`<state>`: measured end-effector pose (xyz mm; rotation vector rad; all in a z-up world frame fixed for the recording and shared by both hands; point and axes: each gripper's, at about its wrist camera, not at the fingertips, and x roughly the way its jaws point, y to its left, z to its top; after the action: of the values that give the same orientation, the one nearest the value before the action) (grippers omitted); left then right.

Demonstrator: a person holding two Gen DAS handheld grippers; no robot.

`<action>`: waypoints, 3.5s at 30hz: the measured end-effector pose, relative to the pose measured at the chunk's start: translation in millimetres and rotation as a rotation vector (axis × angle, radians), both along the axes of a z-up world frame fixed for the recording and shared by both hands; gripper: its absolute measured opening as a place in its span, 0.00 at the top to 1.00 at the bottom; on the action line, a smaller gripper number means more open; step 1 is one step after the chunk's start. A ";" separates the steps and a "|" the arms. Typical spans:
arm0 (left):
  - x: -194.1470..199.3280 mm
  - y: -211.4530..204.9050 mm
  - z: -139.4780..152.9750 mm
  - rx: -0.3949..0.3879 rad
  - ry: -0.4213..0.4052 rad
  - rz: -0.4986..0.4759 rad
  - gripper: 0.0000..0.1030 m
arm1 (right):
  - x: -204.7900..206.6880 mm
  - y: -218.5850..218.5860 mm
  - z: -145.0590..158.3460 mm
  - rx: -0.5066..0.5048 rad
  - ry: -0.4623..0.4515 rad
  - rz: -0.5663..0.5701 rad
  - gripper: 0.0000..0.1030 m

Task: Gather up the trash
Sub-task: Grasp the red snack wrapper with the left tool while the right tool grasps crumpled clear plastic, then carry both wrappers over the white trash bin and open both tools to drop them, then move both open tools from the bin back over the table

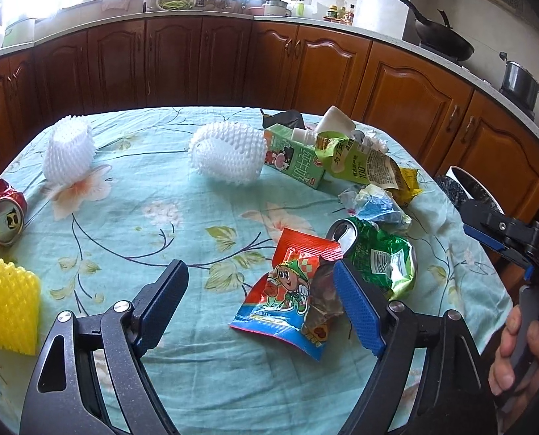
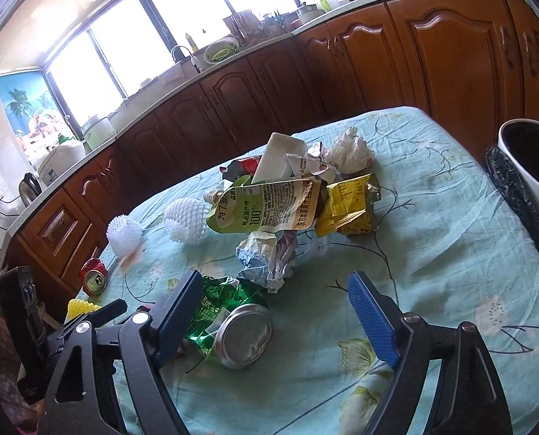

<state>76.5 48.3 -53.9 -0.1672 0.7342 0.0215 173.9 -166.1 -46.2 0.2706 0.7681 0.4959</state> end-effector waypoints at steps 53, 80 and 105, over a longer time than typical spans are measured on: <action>100.2 -176.6 53.0 -0.045 -0.022 -0.393 0.99 | -7.9 -187.1 20.8 -0.005 -0.022 -0.318 0.73; 218.0 -360.9 51.5 0.009 0.112 -0.635 0.99 | 64.8 -277.6 27.0 -0.160 0.035 -0.470 0.71; 167.9 -270.8 57.2 -0.084 0.058 -0.517 0.36 | 18.3 -240.3 27.5 0.041 -0.028 -0.441 0.19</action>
<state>244.4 -222.5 3.2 -0.0536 0.8196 -0.4989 192.1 -406.4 -18.8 0.4576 0.6470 0.0981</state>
